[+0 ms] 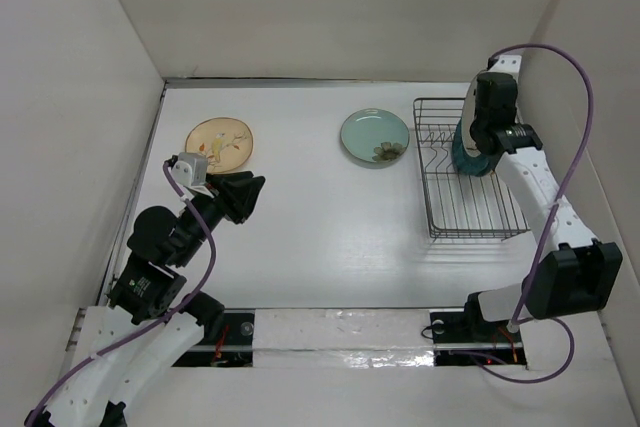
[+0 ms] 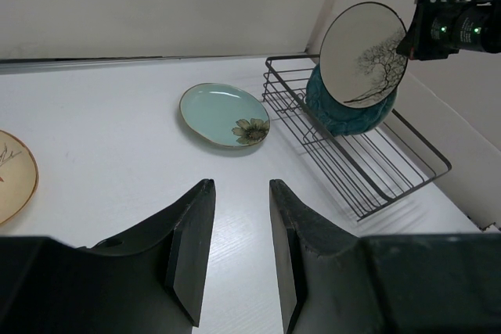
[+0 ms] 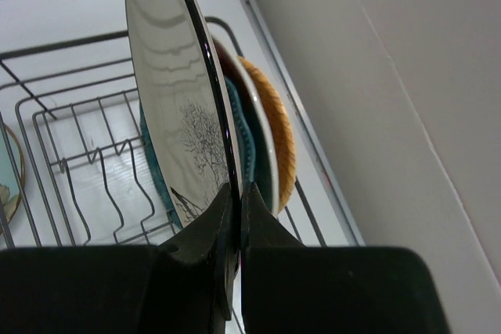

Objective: Load the plates into the dish rack

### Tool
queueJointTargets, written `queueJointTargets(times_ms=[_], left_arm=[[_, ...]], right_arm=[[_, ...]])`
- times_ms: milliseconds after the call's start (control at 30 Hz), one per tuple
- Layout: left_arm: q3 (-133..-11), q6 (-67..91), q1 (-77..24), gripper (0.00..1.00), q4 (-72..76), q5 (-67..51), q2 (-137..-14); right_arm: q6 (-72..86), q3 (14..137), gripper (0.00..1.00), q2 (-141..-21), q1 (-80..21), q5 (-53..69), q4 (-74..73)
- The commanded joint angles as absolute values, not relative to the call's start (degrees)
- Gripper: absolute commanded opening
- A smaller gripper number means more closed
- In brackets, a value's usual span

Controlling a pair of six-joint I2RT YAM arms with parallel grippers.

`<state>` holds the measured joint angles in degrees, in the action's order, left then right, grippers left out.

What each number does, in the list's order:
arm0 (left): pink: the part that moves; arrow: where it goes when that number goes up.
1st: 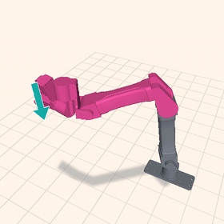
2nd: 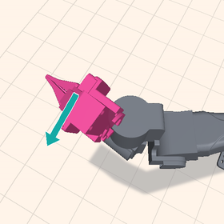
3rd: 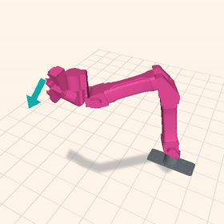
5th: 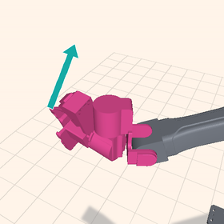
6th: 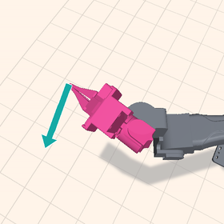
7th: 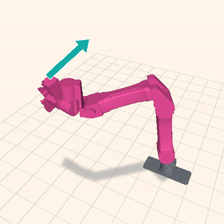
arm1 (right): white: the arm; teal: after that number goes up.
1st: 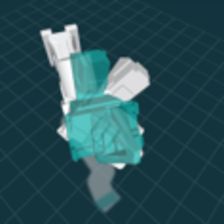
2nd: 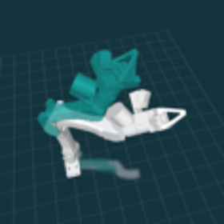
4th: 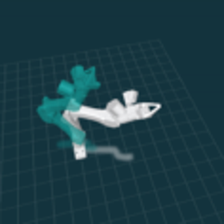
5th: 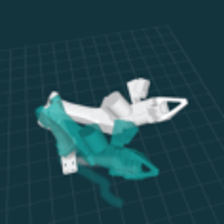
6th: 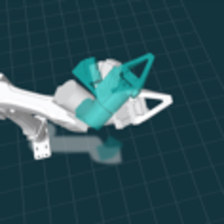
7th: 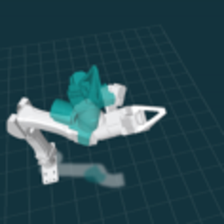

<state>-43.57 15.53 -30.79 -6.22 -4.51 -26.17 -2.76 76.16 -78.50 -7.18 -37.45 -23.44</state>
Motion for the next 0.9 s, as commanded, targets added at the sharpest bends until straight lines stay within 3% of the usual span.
queueJointTargets(times_ms=[0, 567, 633, 667, 733, 767, 833, 867], left_arm=[[-43.24, 15.47, -31.11, 0.31, -3.6, -4.66, -26.46], [-43.24, 15.47, -31.11, 0.32, -3.69, -4.04, -28.12], [-43.24, 15.56, -31.11, 0.32, -3.69, -3.61, -28.65], [-43.16, 15.47, -31.11, 0.32, -3.78, -3.43, -29.0], [-43.33, 15.82, -31.11, 0.32, -4.04, -3.16, -30.41], [-43.59, 15.99, -31.11, 0.32, -4.39, -2.9, -31.19], [-44.55, 16.87, -31.11, 0.32, -5.36, -2.03, -34.09], [-44.56, 17.4, -31.11, 0.31, -5.71, -1.85, -35.41]], right_arm=[[-1.85, 78.06, 0.0, -78.04, -6.77, -35.79, -17.75], [9.21, 65.83, 0.03, -81.56, -7.38, -31.11, -16.35], [10.45, 65.39, 0.12, -81.04, -7.99, -31.81, -16.61], [11.85, 65.22, 0.29, -80.6, -8.0, -32.08, -16.79], [13.18, 64.69, 0.44, -78.68, -8.7, -32.17, -16.61], [14.31, 64.43, 0.58, -77.79, -9.31, -31.99, -16.35], [15.81, 63.38, 0.7, -74.64, -9.93, -30.94, -15.56], [16.17, 62.93, 0.71, -73.49, -10.71, -30.85, -15.12]])
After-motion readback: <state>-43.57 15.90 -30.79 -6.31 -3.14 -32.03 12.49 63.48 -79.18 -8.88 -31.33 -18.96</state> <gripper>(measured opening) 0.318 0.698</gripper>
